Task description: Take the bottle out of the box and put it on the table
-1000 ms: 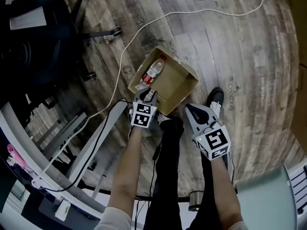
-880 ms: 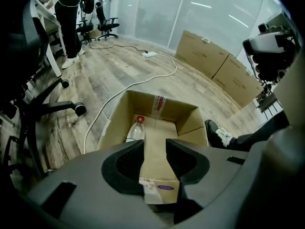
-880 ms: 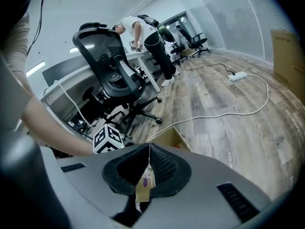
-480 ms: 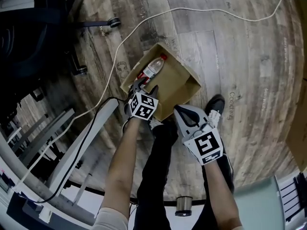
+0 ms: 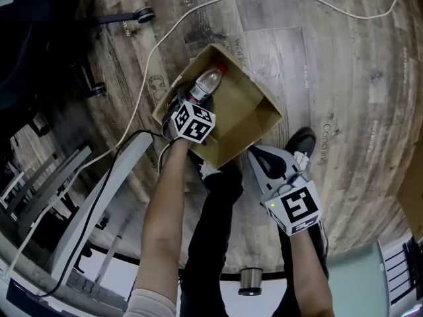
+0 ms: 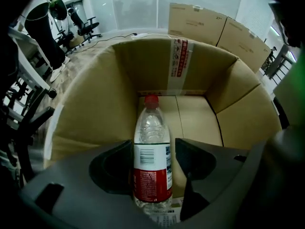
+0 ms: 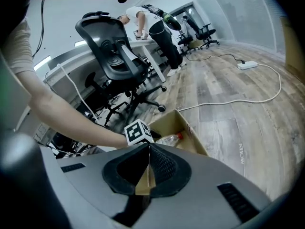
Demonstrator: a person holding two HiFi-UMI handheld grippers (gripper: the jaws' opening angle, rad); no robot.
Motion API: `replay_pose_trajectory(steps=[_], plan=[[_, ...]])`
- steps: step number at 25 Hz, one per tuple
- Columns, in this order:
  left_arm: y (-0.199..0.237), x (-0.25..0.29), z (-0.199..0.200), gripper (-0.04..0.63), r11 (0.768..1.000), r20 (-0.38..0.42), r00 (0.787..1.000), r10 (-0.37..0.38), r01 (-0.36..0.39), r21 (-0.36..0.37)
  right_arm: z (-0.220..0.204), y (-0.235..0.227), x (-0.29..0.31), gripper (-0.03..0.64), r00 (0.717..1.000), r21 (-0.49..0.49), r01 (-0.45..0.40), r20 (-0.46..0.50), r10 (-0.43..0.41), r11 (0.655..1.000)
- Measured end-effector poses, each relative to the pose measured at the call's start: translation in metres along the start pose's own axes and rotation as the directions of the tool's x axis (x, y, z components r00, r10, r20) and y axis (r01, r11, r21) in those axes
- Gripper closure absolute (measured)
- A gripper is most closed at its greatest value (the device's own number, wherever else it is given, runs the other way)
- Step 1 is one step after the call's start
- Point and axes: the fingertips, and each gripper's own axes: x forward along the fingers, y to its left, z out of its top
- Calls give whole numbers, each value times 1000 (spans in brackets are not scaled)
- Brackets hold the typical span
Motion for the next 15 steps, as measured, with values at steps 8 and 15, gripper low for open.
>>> replay_pose_trajectory(steps=[8,15], plan=[[-2,25,-7,261,999,-15,999,41,-41,4,8,12,13,575,996,-69,-75,-63,70,995],[-14,54,-5,244,999,-60,997,-46,45,-19,12,6,13,575,994,-74,-94,-58,90,993]])
